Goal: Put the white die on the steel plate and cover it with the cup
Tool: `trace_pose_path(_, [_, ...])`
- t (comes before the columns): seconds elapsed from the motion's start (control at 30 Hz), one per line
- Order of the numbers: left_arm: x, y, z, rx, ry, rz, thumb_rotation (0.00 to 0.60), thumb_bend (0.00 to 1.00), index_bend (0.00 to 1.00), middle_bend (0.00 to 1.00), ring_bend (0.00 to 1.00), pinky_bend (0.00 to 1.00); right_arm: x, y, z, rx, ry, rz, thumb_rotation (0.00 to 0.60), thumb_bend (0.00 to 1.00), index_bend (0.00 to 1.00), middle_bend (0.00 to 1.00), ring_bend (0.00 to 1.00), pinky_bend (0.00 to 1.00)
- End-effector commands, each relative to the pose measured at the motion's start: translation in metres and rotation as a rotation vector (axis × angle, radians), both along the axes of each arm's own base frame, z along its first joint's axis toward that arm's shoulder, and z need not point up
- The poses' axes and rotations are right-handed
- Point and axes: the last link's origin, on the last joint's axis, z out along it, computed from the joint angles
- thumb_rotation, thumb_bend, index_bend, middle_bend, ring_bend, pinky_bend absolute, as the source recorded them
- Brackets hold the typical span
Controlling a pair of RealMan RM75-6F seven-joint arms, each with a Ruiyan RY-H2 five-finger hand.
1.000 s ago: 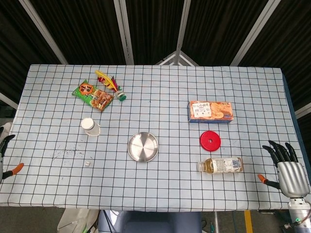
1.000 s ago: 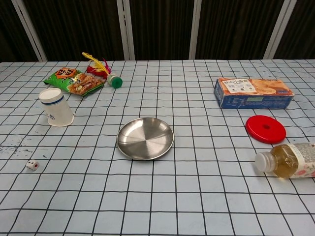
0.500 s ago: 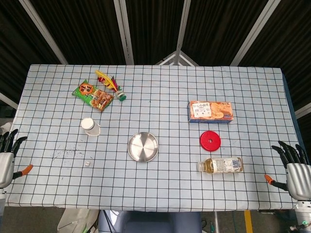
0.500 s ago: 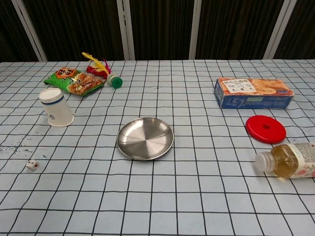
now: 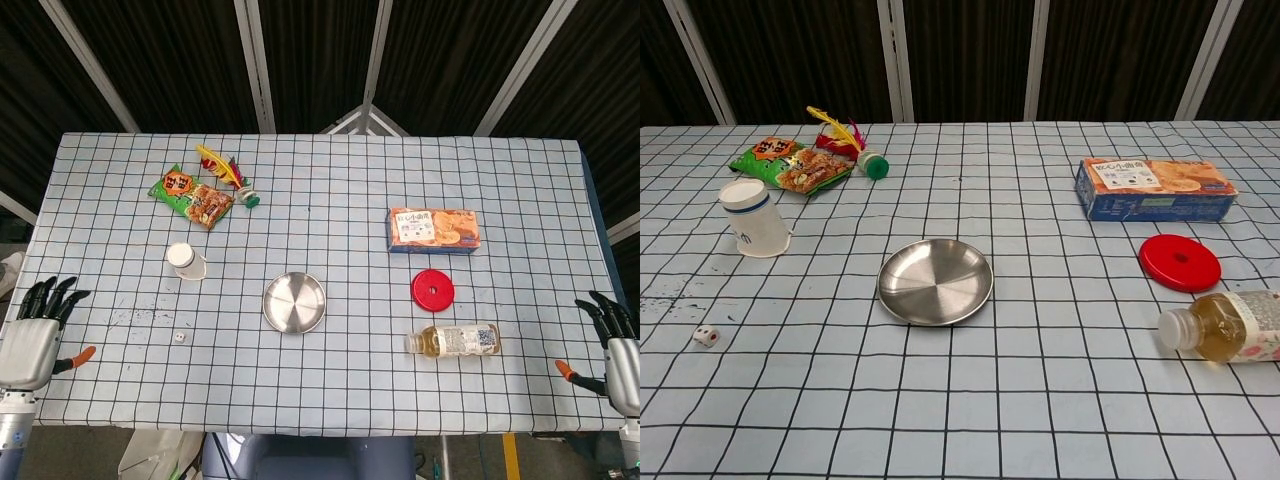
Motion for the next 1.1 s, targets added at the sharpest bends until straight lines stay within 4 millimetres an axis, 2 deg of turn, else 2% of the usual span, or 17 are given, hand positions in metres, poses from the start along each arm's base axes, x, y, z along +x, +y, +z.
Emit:
trace_pose_path(0.03, [0.013,0.002,-0.011,-0.043,-0.045,-0.04,0.6,0.15,0.2,0.16,0.0,0.0,-0.001,0.001,0.001,-0.001,-0.003,-0.003,0.6,0.1,0.21,0.14,0.14,0.01])
trace_pose_path(0.27, [0.044,0.023,-0.035,-0.133,0.014,-0.112,0.6,0.23,0.33,0.25,0.0,0.0,-0.003,-0.001,0.001,0.004,-0.015,-0.018,0.6,0.1,0.21,0.14,0.14,0.01])
trace_pose_path(0.47, [0.07,0.042,-0.061,-0.214,0.099,-0.142,0.6,0.25,0.34,0.28,0.0,0.0,-0.004,-0.002,0.0,0.008,-0.012,-0.023,0.6,0.1,0.21,0.14,0.14,0.01])
trace_pose_path(0.63, [0.083,0.051,-0.084,-0.273,0.115,-0.137,0.6,0.37,0.34,0.31,0.0,0.0,-0.005,-0.002,0.0,0.006,-0.012,-0.034,0.6,0.1,0.21,0.14,0.14,0.01])
trace_pose_path(0.73, [0.088,0.052,-0.097,-0.318,0.103,-0.129,0.6,0.39,0.34,0.32,0.0,0.0,-0.007,-0.002,0.001,0.001,-0.013,-0.042,0.6,0.1,0.21,0.14,0.14,0.01])
trace_pose_path(0.97, [0.088,0.053,-0.115,-0.374,0.125,-0.121,0.6,0.39,0.35,0.26,0.0,0.0,-0.008,-0.003,0.001,0.005,-0.015,-0.052,0.6,0.1,0.21,0.14,0.14,0.01])
trace_pose_path(1.0, [0.084,0.049,-0.126,-0.392,0.12,-0.105,0.6,0.39,0.36,0.25,0.0,0.0,-0.008,-0.003,0.001,0.008,-0.014,-0.053,0.6,0.1,0.21,0.14,0.14,0.01])
trace_pose_path(1.1, [0.09,0.054,-0.119,-0.361,0.117,-0.124,0.6,0.39,0.35,0.18,0.0,0.0,-0.008,-0.003,0.0,0.012,-0.013,-0.053,0.6,0.1,0.21,0.14,0.14,0.01])
